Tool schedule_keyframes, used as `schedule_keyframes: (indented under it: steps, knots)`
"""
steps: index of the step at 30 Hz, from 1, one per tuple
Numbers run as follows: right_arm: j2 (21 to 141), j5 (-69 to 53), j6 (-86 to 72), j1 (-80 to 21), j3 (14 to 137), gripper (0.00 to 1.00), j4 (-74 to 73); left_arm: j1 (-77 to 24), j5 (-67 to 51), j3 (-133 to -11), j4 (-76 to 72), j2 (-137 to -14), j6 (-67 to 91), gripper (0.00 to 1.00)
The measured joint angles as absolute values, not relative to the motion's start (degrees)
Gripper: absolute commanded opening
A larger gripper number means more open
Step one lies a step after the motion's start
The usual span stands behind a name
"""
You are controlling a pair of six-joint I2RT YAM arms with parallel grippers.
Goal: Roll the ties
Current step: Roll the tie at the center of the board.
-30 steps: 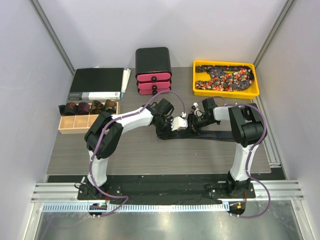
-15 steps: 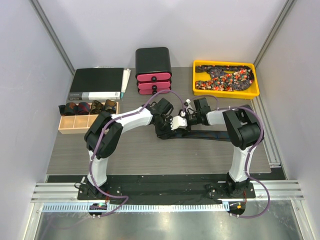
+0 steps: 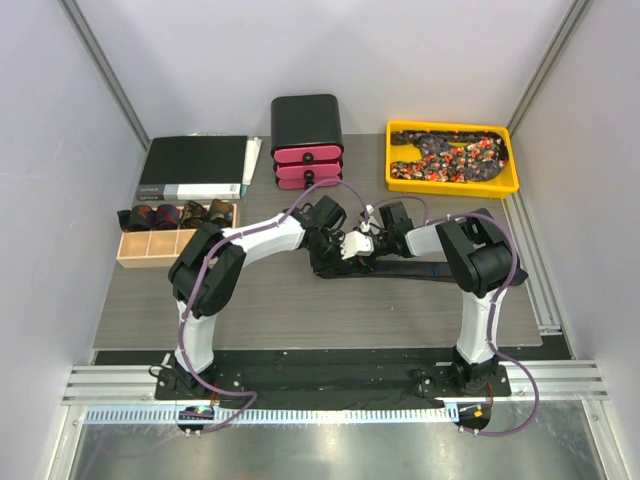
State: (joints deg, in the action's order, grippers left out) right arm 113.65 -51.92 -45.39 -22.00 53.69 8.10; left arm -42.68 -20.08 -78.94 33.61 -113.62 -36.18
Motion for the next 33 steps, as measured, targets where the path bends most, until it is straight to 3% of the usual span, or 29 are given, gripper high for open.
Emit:
schedule_keyframes:
  steps: [2, 4, 14, 15, 16, 20, 22, 26, 33]
  knots:
    - [114.2, -52.1, -45.8, -22.0, 53.4, 0.08, 9.1, -42.7, -20.1, -78.9, 33.6, -113.6, -36.2, 0.18]
    - [114.7, -52.4, -46.0, -22.0, 53.4, 0.01, 9.5, -42.7, -20.0, -78.9, 33.7, -113.7, -36.2, 0.21]
    - [114.9, -52.9, -42.0, -21.1, 53.6, 0.01, 7.7, -41.6, -21.1, -76.8, 30.7, -112.7, -33.2, 0.55]
    - [115.2, -53.2, -41.1, -20.8, 53.7, 0.01, 7.1, -41.1, -21.9, -75.5, 29.2, -112.0, -32.2, 0.58]
    - [115.5, -53.6, -40.3, -20.6, 53.8, 0.01, 6.6, -40.4, -23.2, -73.8, 27.5, -111.0, -30.8, 0.69]
    - [116.3, -55.7, -36.9, -19.4, 54.7, 0.01, 4.1, -35.0, -29.6, -63.0, 18.1, -104.0, -22.0, 0.75]
    - [117.0, -56.7, -35.2, -19.0, 55.4, 0.01, 2.8, -32.0, -31.5, -56.2, 10.9, -98.8, -17.0, 0.89]
    - [119.2, -59.8, -31.7, -18.3, 57.8, 0.01, -0.1, -31.3, -34.4, -45.0, -5.8, -90.7, -10.3, 0.90]
    - [121.4, -63.5, -27.6, -17.6, 59.9, 0.01, -2.6, -34.1, -38.0, -40.1, -25.0, -94.2, -9.2, 0.89]
